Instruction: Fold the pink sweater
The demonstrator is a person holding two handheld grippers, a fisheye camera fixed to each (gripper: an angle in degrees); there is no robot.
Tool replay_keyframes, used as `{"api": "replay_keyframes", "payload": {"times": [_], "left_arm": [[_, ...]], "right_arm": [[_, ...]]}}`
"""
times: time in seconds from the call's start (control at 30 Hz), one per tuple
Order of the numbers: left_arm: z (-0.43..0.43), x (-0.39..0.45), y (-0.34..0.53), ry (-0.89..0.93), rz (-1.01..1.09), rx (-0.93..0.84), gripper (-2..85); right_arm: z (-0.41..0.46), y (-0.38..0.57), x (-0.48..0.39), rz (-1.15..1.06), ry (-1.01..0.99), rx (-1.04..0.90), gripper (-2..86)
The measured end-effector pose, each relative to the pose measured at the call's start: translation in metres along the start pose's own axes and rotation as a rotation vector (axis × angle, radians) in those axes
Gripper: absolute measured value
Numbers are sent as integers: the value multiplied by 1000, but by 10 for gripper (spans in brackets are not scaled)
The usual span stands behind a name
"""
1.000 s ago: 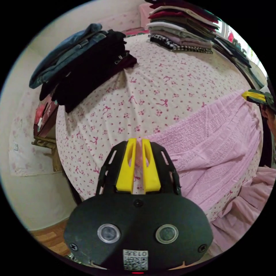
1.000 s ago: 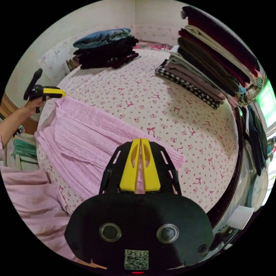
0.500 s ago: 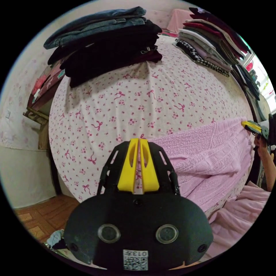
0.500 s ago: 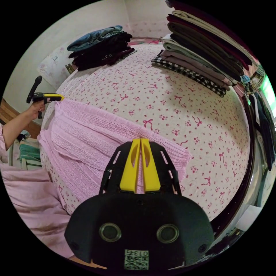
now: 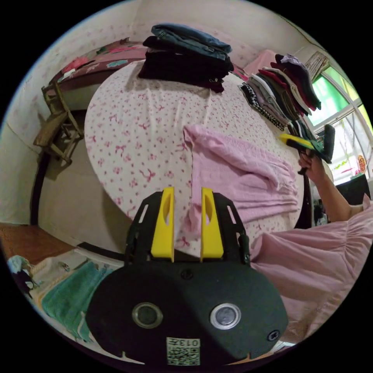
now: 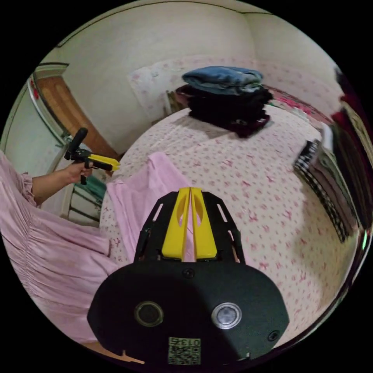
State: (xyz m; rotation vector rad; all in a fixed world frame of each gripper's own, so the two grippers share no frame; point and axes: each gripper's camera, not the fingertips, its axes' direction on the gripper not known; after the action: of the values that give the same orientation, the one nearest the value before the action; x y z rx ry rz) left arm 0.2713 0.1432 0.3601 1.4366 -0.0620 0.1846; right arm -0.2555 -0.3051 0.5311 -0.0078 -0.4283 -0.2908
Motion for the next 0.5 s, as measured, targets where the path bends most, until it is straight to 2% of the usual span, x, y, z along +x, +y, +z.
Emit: {"api": "replay_keyframes", "payload": {"times": [0.1, 0.3, 0.5], "left_arm": [[8, 1, 30, 29, -5, -36, 129], [39, 6, 35, 47, -7, -78, 130], [52, 12, 19, 31, 30, -87, 49]], "right_arm": [[47, -53, -22, -99, -95, -65, 49], [136, -136, -58, -199, -143, -252, 88], [196, -154, -82, -279, -43, -440, 85]]}}
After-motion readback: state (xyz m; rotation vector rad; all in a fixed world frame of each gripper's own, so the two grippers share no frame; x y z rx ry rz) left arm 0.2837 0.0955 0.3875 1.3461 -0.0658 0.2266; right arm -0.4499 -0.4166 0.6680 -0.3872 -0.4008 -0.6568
